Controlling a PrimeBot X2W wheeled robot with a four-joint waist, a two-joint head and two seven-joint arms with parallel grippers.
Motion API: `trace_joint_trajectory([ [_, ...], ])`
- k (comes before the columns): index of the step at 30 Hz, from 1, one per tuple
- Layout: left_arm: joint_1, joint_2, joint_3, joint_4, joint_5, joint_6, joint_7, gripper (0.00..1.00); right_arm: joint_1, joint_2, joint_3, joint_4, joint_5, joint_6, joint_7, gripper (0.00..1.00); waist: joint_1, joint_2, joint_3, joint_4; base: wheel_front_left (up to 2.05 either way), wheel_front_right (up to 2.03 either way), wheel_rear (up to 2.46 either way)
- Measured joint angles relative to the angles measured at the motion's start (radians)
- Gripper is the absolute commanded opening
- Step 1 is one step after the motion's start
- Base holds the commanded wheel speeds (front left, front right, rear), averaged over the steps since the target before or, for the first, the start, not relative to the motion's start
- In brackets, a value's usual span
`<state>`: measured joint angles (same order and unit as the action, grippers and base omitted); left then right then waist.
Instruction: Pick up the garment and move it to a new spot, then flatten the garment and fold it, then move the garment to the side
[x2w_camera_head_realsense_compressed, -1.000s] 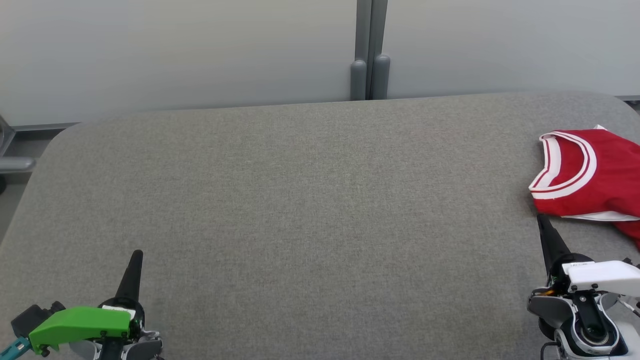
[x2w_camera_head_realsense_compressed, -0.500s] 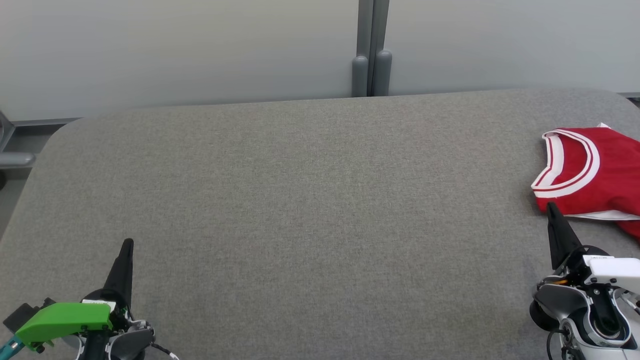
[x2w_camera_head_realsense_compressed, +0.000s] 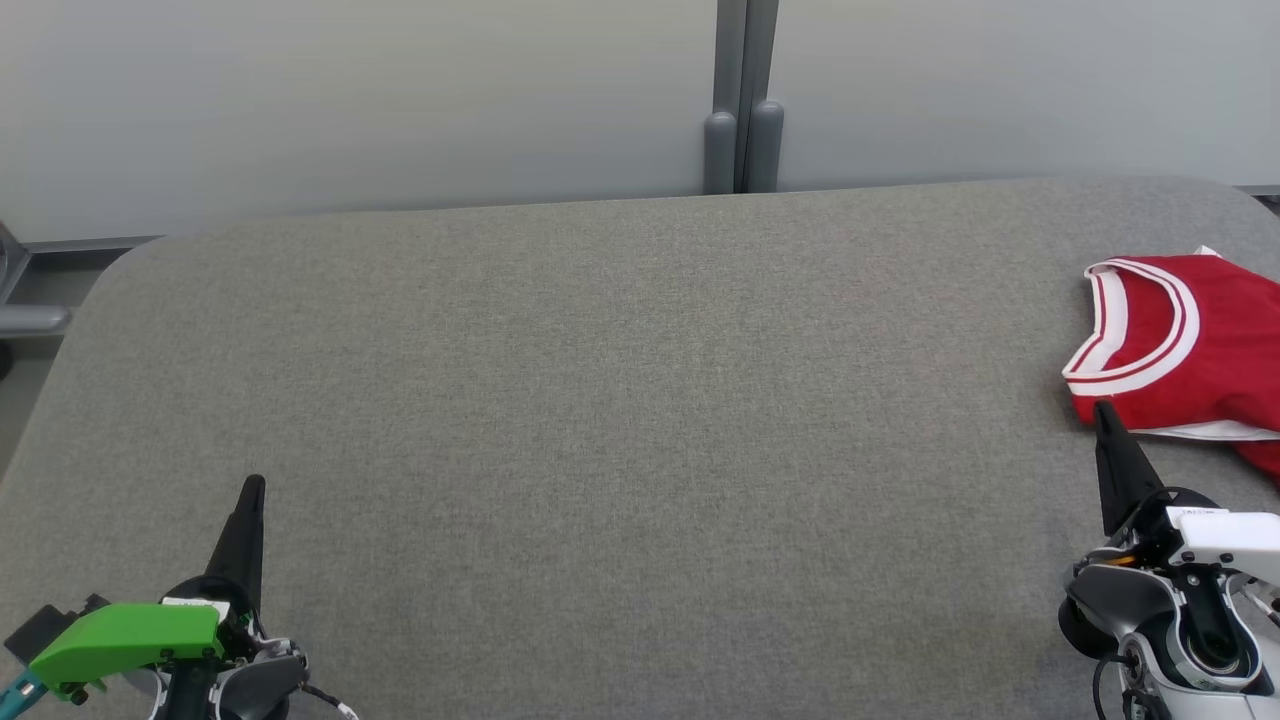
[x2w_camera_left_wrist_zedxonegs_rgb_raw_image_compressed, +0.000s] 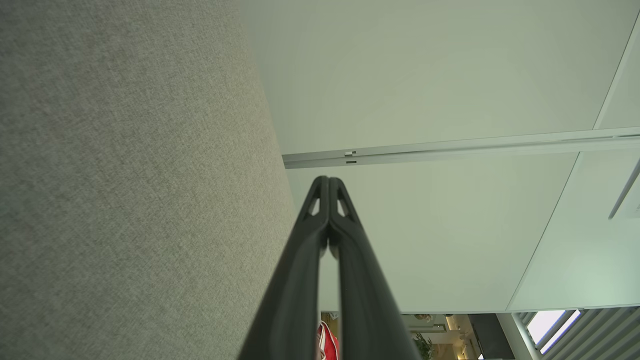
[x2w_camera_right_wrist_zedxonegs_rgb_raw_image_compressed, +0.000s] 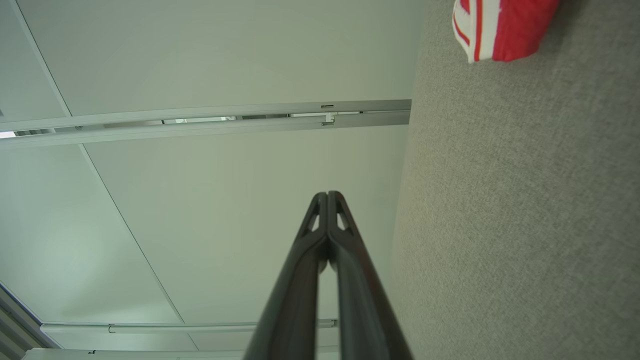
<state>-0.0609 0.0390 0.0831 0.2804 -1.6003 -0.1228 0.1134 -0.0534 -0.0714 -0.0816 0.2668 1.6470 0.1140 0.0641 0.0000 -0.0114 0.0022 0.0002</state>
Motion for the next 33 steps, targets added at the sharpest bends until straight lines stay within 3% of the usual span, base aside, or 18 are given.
trace_joint_trajectory([
  [33, 0.0, -0.001, 0.0, 0.0, 0.0, 0.0, 0.0, 0.0, 0.0, 0.001, -0.002, 0.007, 0.0, 0.0, 0.003, 0.0, 0.0, 0.0, 0.0, 0.0, 0.0, 0.0, 0.0],
])
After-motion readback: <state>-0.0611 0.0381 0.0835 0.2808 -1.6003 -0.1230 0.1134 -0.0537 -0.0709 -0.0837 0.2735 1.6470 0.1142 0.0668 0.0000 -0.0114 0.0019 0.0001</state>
